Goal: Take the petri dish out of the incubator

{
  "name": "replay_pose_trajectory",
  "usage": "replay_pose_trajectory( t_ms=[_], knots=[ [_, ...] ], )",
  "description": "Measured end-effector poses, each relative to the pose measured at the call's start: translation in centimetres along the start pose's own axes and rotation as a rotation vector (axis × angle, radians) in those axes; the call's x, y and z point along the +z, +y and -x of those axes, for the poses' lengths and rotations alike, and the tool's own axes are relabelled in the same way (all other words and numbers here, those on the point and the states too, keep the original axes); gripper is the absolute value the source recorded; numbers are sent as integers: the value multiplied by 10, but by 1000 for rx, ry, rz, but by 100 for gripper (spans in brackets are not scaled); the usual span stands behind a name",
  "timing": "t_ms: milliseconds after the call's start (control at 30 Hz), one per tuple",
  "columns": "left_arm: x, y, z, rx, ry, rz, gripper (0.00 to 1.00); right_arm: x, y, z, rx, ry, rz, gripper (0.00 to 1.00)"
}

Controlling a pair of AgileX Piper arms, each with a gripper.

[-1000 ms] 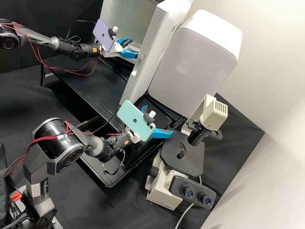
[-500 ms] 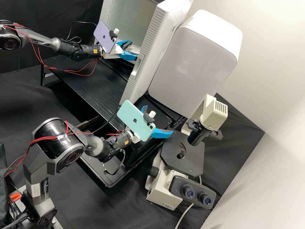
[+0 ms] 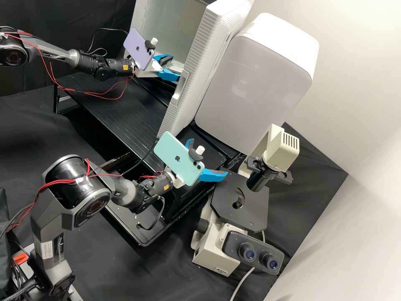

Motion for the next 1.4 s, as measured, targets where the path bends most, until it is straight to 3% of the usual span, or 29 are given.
replay_pose_trajectory(
  t_ms=[567, 667, 933, 1400],
  knots=[
    [-4, 1, 0, 2, 7, 1, 100, 0, 0, 0, 0, 0, 0, 100],
    [-4, 1, 0, 2, 7, 23, 100, 0, 0, 0, 0, 0, 0, 100],
    [-4, 1, 0, 2, 7, 27, 100, 0, 0, 0, 0, 0, 0, 100],
    [-6, -6, -2, -13, 11, 24, 100, 0, 0, 0, 0, 0, 0, 100]
  ],
)
